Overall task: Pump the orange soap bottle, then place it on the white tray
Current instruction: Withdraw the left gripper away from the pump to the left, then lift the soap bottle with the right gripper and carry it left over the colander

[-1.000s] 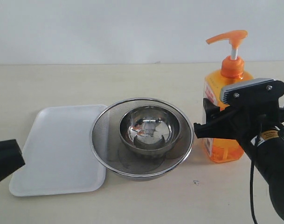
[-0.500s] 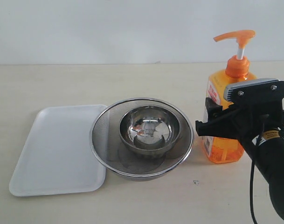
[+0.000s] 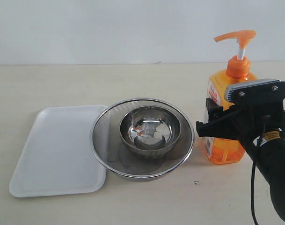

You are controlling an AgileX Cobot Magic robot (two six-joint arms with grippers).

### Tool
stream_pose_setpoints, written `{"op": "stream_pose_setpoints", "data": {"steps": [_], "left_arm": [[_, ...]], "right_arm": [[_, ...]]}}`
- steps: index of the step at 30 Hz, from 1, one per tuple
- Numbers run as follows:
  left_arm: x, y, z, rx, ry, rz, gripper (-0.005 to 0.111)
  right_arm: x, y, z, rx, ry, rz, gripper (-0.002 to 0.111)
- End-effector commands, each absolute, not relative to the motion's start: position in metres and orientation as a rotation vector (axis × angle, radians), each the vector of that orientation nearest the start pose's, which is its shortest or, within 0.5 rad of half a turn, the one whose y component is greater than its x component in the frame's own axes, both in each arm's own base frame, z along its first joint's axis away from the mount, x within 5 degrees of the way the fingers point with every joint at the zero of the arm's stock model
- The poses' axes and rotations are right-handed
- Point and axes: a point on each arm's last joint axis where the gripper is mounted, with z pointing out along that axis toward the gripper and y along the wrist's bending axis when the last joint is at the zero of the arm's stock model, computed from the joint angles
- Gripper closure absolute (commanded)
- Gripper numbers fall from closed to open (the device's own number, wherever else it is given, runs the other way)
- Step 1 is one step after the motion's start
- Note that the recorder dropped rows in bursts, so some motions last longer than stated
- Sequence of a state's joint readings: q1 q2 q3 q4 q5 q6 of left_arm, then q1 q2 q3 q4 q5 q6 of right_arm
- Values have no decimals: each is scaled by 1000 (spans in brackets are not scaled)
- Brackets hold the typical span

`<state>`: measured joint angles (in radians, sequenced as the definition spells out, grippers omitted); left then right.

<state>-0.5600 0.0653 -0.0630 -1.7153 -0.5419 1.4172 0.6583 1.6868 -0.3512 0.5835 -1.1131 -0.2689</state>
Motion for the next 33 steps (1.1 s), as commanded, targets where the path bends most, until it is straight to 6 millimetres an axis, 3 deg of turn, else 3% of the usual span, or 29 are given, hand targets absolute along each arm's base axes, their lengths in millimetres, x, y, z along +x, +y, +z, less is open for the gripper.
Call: {"op": "stream_pose_setpoints", "data": {"steps": [1,21,33], "left_arm": [[62,18,219,-260,1531,-285,102],[60,17,220,-253,1515,-306,102],[60,17,220,-256,1515,-303,102]], "right_arm": [[226,120,159,-215,1701,35,108],[236,129,240,-211,1508,55,108],[253,151,303,-239,1438,150,108]]}}
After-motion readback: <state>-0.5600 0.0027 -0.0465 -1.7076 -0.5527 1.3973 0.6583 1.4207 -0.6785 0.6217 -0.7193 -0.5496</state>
